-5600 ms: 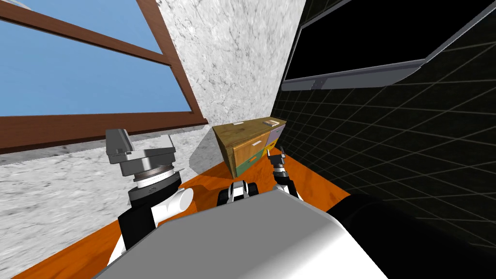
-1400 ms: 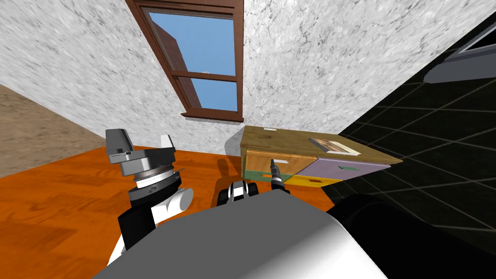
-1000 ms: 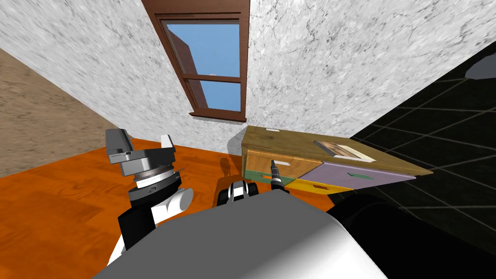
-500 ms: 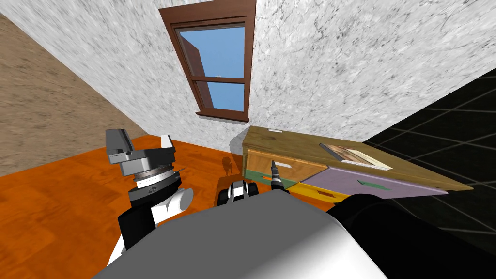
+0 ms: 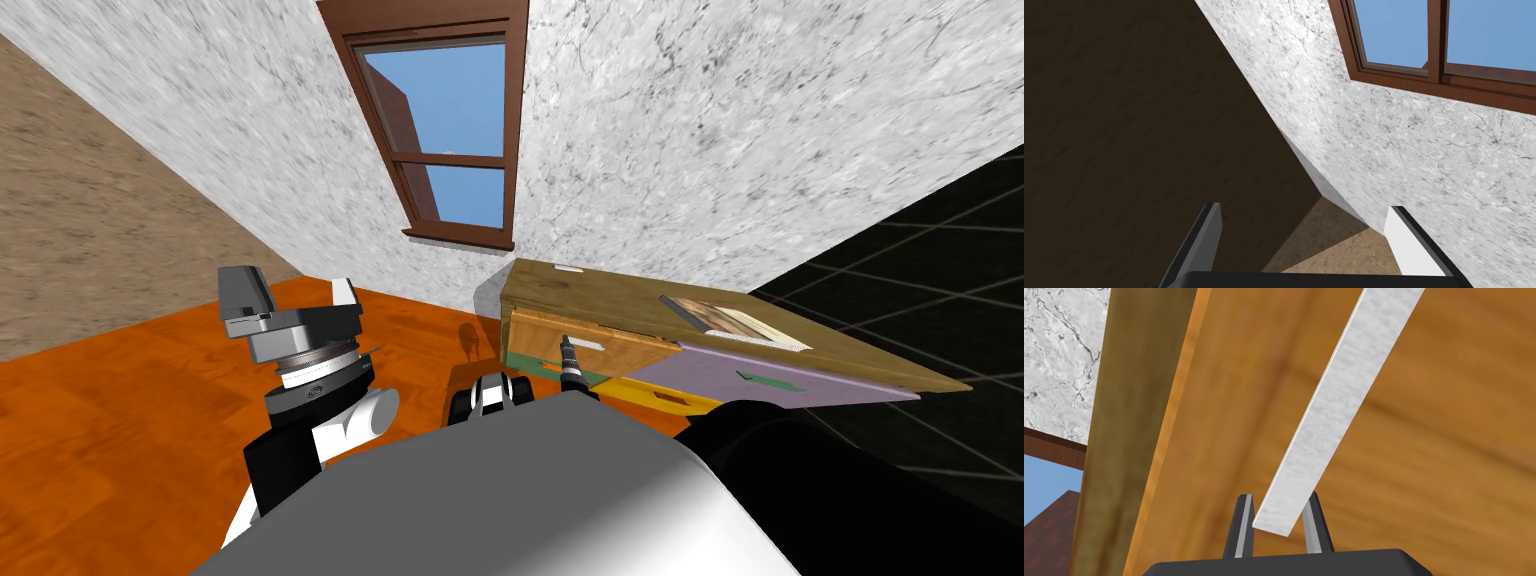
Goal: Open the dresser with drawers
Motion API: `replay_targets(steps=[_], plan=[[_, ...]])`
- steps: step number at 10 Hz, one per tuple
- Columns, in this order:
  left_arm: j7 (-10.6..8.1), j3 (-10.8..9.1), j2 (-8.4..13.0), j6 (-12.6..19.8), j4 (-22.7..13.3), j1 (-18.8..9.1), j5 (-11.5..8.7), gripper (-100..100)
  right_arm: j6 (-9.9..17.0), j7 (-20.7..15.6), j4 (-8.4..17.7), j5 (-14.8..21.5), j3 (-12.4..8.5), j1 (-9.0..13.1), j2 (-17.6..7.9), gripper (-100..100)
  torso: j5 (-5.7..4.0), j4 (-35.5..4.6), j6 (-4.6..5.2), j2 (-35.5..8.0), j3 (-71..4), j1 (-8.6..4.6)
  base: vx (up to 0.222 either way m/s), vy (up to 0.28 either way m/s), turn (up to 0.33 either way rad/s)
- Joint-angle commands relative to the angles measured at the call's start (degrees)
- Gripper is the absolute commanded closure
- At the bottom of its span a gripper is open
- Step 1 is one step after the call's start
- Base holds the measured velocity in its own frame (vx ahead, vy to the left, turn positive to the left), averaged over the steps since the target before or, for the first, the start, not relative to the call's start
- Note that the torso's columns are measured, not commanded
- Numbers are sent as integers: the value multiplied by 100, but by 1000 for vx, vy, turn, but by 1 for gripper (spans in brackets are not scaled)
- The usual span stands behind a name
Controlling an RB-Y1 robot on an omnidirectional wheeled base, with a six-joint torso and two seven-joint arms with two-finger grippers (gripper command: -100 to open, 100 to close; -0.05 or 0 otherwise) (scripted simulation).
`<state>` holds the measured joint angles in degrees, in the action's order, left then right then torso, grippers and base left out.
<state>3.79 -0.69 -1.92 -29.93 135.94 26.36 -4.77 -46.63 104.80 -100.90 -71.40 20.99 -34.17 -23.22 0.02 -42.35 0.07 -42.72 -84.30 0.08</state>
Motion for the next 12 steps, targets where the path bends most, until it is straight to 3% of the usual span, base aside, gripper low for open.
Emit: replay_targets(steps=[1,8,9,10,12], plan=[[0,0,0,0,0,-1,0,0,-13,3,-79,14,32,-74,-45,100,4,-3,2,4,-4,-1,-179,106,-29],[0,0,0,0,0,0,0,0,-5,27,-131,64,132,-167,-70,100,12,-4,4,25,-20,-10,-139,57,-18],[0,0,0,0,0,1,0,0,104,-60,-409,-104,34,-341,-211,-100,13,-1,1,53,-37,-17,3,38,-16],[0,-1,0,0,0,2,0,0,104,-60,-411,-104,34,-341,-211,-100,8,9,-2,72,-49,-9,17,33,-19],[0,-1,1,-1,1,2,0,0,200,-147,-700,-269,-81,-503,-358,-100,-1,11,-8,60,-38,-11,22,29,-11]])
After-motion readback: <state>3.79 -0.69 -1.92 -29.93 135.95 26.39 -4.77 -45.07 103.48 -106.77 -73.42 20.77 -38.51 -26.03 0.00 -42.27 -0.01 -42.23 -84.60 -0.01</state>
